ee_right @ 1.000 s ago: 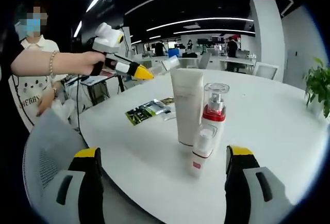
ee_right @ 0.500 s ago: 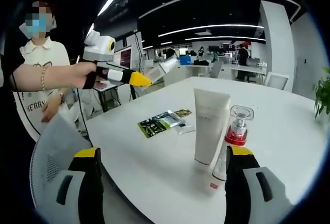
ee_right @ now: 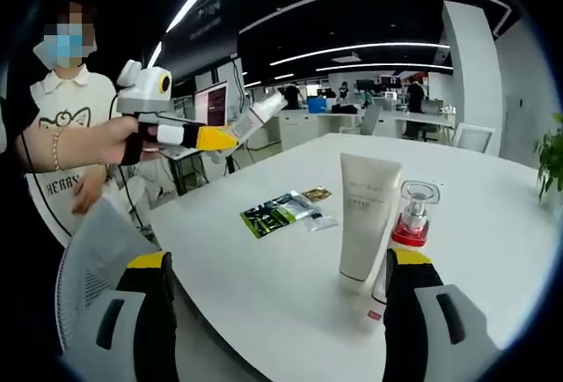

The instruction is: Arrange the skincare products in the storage area until every visible bottle or jar stands upright without overlapping.

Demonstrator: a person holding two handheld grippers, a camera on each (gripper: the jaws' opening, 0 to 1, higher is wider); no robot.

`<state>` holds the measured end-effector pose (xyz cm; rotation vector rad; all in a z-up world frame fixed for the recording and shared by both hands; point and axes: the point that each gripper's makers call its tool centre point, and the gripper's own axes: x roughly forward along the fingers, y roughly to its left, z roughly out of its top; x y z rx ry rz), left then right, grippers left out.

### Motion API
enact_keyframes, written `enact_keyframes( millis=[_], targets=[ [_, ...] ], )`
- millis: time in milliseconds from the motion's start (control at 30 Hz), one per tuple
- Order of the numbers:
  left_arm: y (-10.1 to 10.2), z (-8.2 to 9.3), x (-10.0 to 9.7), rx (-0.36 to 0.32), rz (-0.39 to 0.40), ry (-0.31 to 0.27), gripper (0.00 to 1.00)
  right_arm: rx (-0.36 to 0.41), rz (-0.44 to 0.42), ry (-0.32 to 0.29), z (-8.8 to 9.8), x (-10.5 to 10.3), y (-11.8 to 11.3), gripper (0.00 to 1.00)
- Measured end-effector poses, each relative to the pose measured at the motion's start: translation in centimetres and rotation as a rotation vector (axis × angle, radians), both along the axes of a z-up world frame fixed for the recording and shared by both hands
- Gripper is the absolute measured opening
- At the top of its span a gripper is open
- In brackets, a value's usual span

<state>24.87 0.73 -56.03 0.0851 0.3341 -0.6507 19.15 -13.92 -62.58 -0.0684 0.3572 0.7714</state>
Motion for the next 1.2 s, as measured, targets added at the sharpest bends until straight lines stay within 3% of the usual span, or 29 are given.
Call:
enact_keyframes(
  millis=[133, 300, 467, 600, 800, 1033, 1200],
  targets=[
    [-0.3, 0.2, -1.5, 0.041, -0.004, -0.033, 0.22, 0.017, -0.014, 0.004, 0.4, -0.2, -0.1, 1.0],
    [-0.7, 0.7, -3.2, 0.036, -0.008, -0.069, 0.22, 0.065, 0.001, 0.0, 2.0, -1.1, 0.9, 1.0],
    [-1.0, 1.4, -4.3, 0.023, -0.009, -0.091, 0.22, 0.169, 0.03, -0.013, 4.6, -0.8, 3.2, 0.99],
    [-0.8, 2.4, -4.6, 0.048, 0.008, -0.139, 0.22, 0.317, 0.063, -0.017, 8.1, 0.0, 6.1, 0.93],
    [-0.9, 2.7, -5.1, 0.049, 0.014, -0.159, 0.22, 0.479, 0.101, 0.038, 10.9, 1.1, 9.7, 0.84],
    [-1.7, 2.7, -5.3, 0.049, -0.006, -0.154, 0.22, 0.506, 0.151, 0.098, 10.9, 0.5, 12.9, 0.77],
    [-2.2, 2.9, -5.2, 0.059, -0.025, -0.17, 0.22, 0.548, 0.16, 0.154, 10.9, 0.4, 13.3, 0.61]
  ],
)
